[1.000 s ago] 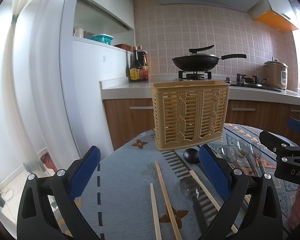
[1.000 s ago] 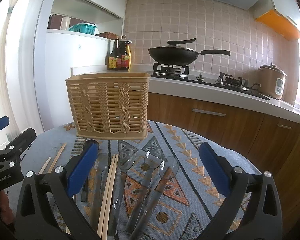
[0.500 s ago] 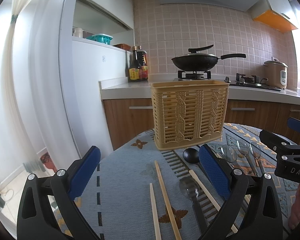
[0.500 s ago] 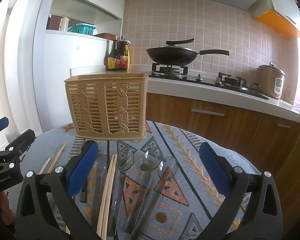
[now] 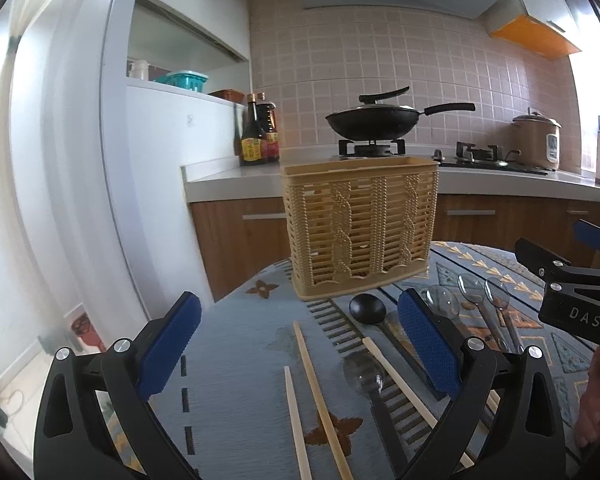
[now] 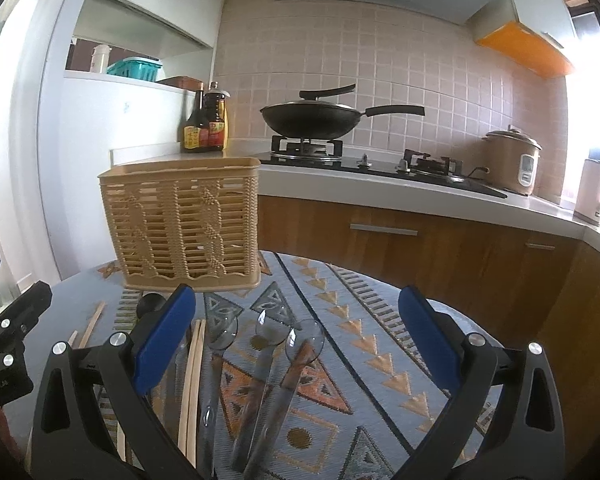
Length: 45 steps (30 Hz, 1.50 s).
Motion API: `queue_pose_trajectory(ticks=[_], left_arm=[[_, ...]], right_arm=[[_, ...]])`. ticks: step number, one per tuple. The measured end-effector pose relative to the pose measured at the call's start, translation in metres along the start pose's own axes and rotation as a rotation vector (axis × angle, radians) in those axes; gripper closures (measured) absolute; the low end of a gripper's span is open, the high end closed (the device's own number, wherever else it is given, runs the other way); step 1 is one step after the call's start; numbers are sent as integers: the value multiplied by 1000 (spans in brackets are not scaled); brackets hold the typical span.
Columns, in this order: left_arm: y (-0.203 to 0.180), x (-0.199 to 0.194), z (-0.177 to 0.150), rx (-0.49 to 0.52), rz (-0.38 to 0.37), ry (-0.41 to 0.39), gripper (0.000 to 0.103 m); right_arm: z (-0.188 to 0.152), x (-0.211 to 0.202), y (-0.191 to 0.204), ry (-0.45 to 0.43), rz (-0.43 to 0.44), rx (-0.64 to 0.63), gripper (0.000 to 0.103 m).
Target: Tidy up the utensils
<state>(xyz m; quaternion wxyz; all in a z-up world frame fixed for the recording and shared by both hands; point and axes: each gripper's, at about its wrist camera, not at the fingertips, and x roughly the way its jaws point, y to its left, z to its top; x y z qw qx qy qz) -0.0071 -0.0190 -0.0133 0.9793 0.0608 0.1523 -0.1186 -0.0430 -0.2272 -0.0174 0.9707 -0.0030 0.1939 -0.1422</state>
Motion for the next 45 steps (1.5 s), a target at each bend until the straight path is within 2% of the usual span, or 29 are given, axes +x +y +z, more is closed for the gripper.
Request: queue_pose_trajectory(ticks=[5,8,13,22,45], left_arm=[[-3,12,3,9,-71,45,8],[-6,13,2,10,-92,45,8],[-2,11,0,-17,-81,35,8],[1,11,1,-32,-77,40,8],[2,10,1,-39,-74,43,7]], right_arm=[[1,-4,-5,-6,-75,7,6],[-2,-8,-17,-8,-81,63,6],[-4,-2,-25,16,-74,106,6],[-6,-5,-7,-19,-72,34,6],[-7,3,-8,8,-69,52,6]])
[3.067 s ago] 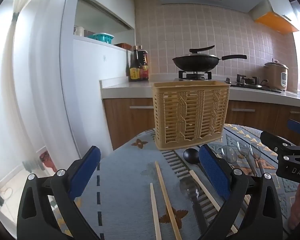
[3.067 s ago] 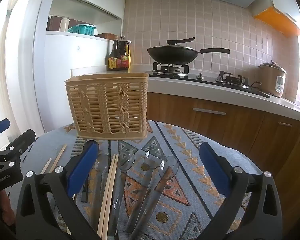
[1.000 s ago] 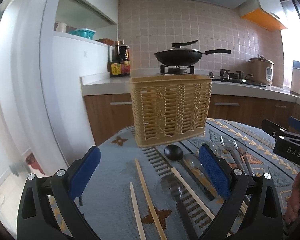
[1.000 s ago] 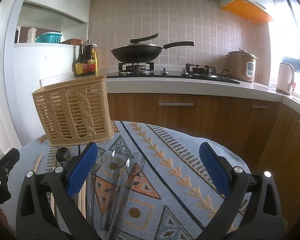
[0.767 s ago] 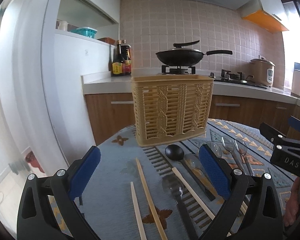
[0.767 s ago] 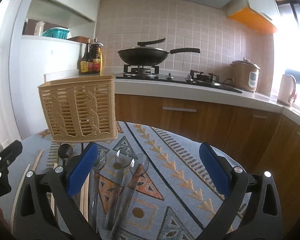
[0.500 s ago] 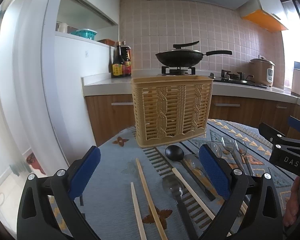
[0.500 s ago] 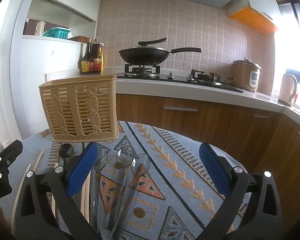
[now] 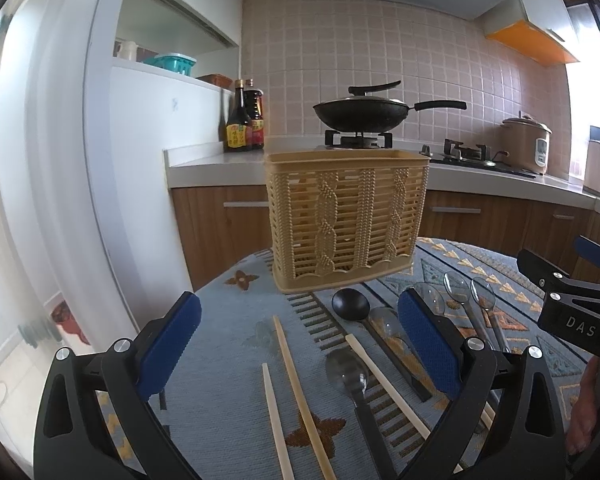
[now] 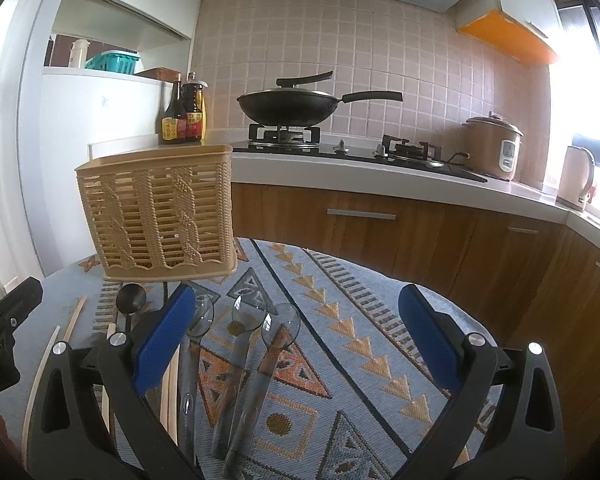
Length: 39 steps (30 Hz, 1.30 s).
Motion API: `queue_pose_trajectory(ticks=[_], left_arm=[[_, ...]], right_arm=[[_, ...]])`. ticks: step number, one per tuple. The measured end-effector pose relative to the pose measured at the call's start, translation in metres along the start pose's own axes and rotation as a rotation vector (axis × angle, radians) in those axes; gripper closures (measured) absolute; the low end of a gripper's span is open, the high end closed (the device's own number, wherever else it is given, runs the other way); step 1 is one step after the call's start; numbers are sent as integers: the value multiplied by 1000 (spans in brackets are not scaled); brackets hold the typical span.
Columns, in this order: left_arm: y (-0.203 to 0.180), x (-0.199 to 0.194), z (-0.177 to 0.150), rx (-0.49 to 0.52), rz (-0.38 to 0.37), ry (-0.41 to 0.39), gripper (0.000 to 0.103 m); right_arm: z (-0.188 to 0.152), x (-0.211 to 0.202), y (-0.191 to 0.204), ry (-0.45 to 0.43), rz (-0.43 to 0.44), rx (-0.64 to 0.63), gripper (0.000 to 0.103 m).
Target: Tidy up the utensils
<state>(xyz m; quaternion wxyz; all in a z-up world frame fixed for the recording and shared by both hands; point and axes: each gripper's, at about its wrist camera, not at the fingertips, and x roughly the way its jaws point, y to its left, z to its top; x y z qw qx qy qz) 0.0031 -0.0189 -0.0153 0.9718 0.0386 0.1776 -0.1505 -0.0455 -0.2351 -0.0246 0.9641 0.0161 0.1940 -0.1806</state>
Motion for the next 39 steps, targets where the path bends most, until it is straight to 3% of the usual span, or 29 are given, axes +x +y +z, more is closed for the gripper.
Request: queue_pose_trajectory(ticks=[12,15,20,21,25,26,29,33,35,39], left_arm=[[3,3,1,-14,-5,13,8],[14,8,3,-43,-17,48,8],[69,26,20,-218,-83,212,11],[75,29,23,-222,-90,255,18],[81,41,26,-186,-114,423,24],[81,46,23,-188,-134,483,34],[78,59,11,-205,-191,625,47],[65,69,-5,-166,-260,746,60],[57,72,-13,-124,-239,779,67],[45,76,-21,-55,-215,813,72]], right_arm=[[-2,4,-3,25,-24,44,6],[-2,2,-8,16,-35,70,6],[2,13,-17,93,-12,102,6],[3,15,-18,114,-17,95,6],[13,28,-10,230,11,12,6],[16,29,-9,248,21,2,6],[29,38,-5,338,119,-21,18],[39,60,-9,490,235,17,40],[41,73,-12,562,290,35,44],[40,94,-13,660,318,35,47]])
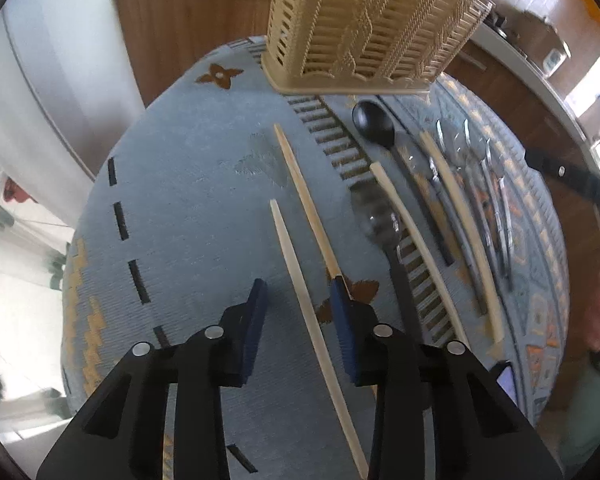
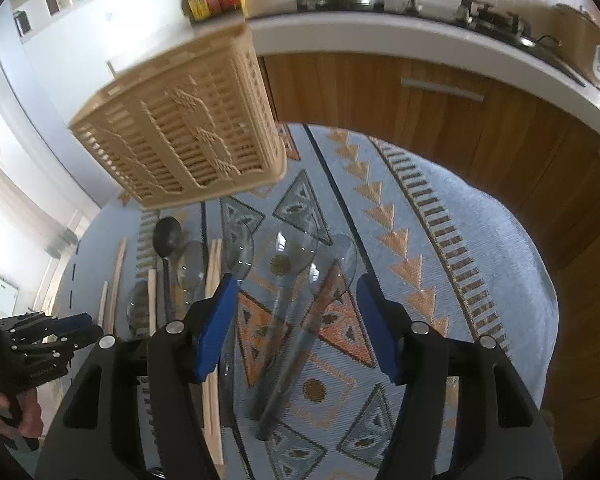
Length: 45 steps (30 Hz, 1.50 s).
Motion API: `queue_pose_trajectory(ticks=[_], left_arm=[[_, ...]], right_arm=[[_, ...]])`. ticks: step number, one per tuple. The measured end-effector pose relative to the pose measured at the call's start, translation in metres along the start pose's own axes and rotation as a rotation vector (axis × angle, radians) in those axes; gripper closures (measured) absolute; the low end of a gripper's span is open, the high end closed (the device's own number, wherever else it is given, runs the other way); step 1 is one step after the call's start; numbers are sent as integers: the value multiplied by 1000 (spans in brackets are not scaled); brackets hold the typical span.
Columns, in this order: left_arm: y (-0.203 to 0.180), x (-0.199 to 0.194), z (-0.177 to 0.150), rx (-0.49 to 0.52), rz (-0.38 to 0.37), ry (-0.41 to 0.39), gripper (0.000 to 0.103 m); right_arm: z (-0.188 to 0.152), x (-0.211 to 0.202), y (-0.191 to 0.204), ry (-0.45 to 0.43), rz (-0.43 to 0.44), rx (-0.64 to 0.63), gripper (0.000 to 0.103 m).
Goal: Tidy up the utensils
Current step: 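Grasp a wooden chopstick with the left tool while the right tool grasps a clear spoon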
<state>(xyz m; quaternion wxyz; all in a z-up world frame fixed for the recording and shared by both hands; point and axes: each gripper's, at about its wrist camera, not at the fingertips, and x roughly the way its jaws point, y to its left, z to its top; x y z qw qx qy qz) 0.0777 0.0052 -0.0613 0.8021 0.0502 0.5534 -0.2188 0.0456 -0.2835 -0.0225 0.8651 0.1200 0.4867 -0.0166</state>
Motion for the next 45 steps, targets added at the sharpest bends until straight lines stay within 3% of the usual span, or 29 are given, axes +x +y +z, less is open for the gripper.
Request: queue_pose_trajectory(ticks=[2,4,6,13,19,29,36,40,45], left_arm=[[-5,2,1,22,26,11,74],[-10,5,2,49,68,11,80],[-12,6,4,68,99,8,91],[-7,8,11,63,76,12,96],[16,1,15,32,44,8,99],[29,8,34,2,48,-18,97],[18,13,47,74,76,73,93],[3,18,50,158,155,106,95],[-5,15,47,159,189,52,100]], right_arm=[[6,10,-5,60,35,23,52],[11,22,-8,113,58,43,62],[13,28,-10,139,57,53,66],[25,35,-33,157,-4,129,65],[21,58,-32,229,-14,103,66],[26,73,3,231,-153,-17,65],[24,80,15,247,-170,-52,71],[22,74,8,232,-185,-102,73],[11,64,11,185,-150,-96,73]])
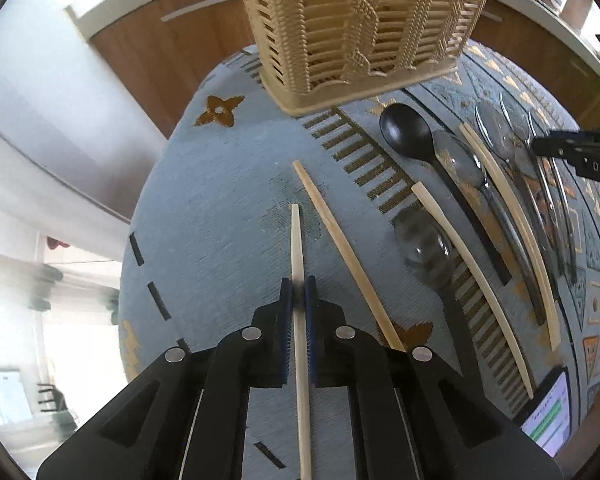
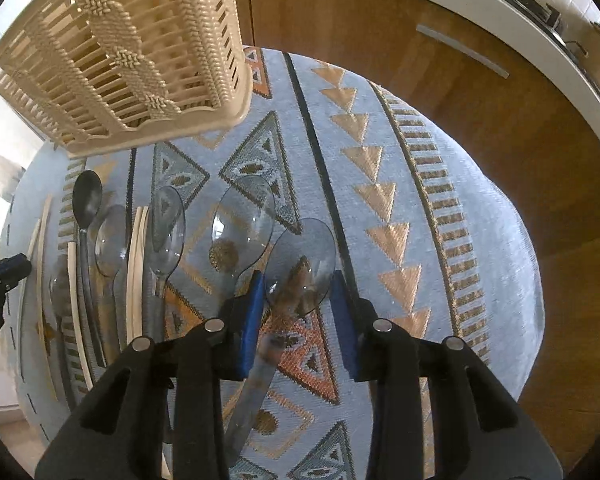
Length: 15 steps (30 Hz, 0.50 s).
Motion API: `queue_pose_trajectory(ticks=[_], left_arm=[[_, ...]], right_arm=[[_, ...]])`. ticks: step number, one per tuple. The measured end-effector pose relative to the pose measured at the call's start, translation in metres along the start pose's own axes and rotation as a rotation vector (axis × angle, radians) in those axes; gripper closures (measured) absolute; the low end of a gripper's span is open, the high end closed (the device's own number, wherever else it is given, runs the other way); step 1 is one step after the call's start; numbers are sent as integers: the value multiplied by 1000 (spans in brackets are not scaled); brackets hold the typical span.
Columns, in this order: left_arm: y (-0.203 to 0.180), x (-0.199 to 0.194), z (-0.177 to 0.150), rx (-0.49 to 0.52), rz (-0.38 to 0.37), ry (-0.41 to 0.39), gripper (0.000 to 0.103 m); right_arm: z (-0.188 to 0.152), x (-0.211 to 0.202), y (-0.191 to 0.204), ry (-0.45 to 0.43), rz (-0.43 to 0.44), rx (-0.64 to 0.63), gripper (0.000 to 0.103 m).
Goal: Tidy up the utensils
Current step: 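Grasp a wooden chopstick with the left tool while the right tool grasps a clear spoon, then lower the chopstick and clear spoon into the woven caddy and open both tools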
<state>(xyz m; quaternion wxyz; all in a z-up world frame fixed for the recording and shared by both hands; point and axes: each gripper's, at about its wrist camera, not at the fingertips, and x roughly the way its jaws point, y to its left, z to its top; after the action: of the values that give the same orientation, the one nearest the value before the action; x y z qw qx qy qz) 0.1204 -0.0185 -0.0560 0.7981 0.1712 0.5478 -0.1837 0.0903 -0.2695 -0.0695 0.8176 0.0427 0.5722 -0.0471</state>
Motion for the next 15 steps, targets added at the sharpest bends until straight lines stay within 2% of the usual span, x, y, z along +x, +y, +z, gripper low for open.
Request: queue_pose_trajectory(ticks=[3,8,12,15], left_arm=[[2,-14,-5,-44,-41,-100,100],[10,-70,-11,-135,-140,-352,100],[9,-121,-7,-150,-147,-573,100],[9,-158,0,-170,-163,-722,99]], right_arm=[[-12,-17,-11,-71,17,4,73],[-32,-60,-14,-239,96,12,73],[-45,-109,-3,-428,121,-34,73],[-37,-146,3,-561,150,-43,73]])
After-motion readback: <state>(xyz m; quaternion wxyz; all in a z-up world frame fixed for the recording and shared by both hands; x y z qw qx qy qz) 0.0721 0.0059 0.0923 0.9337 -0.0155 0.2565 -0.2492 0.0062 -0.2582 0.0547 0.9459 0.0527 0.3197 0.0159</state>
